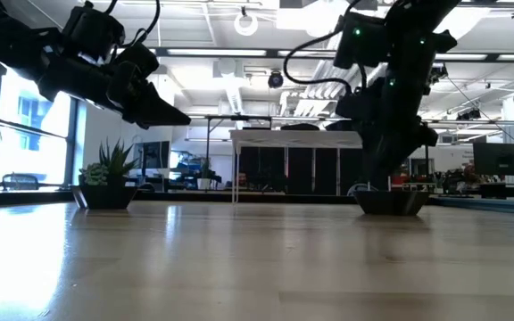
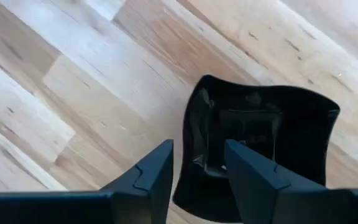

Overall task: Pick & Place Mini shaped plates
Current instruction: Stack the distorted square plate on top of the stacked distorted square plates on the shelf

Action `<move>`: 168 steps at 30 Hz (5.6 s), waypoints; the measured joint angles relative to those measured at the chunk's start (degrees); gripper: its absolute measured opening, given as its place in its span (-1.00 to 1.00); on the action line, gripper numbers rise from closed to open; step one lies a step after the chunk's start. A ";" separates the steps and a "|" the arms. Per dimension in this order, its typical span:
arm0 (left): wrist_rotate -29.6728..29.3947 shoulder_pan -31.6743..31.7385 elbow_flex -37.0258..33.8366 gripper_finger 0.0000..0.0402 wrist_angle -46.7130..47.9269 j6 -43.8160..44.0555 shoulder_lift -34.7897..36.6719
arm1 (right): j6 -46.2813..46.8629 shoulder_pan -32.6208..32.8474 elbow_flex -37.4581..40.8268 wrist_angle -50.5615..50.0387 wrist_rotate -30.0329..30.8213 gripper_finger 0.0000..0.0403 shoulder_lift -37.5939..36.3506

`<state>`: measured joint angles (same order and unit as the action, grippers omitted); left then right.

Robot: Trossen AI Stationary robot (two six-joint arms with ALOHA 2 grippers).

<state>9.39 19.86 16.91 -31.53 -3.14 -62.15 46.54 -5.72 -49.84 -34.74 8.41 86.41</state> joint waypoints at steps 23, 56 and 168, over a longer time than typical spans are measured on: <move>-0.02 0.00 0.00 -1.00 0.04 0.00 0.00 | 2.98 2.93 0.00 -0.10 0.21 -0.91 3.35; 0.00 0.00 0.00 -1.00 0.06 0.00 0.02 | -0.50 3.90 -11.07 -16.37 3.37 -0.99 -8.41; 0.66 -0.02 -0.02 -1.00 2.12 0.48 0.02 | -18.22 -25.15 -69.22 -54.02 12.99 -0.63 23.74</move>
<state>10.04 19.84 16.88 -29.41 -2.66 -62.13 28.32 -30.87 -119.07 -88.76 21.40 110.15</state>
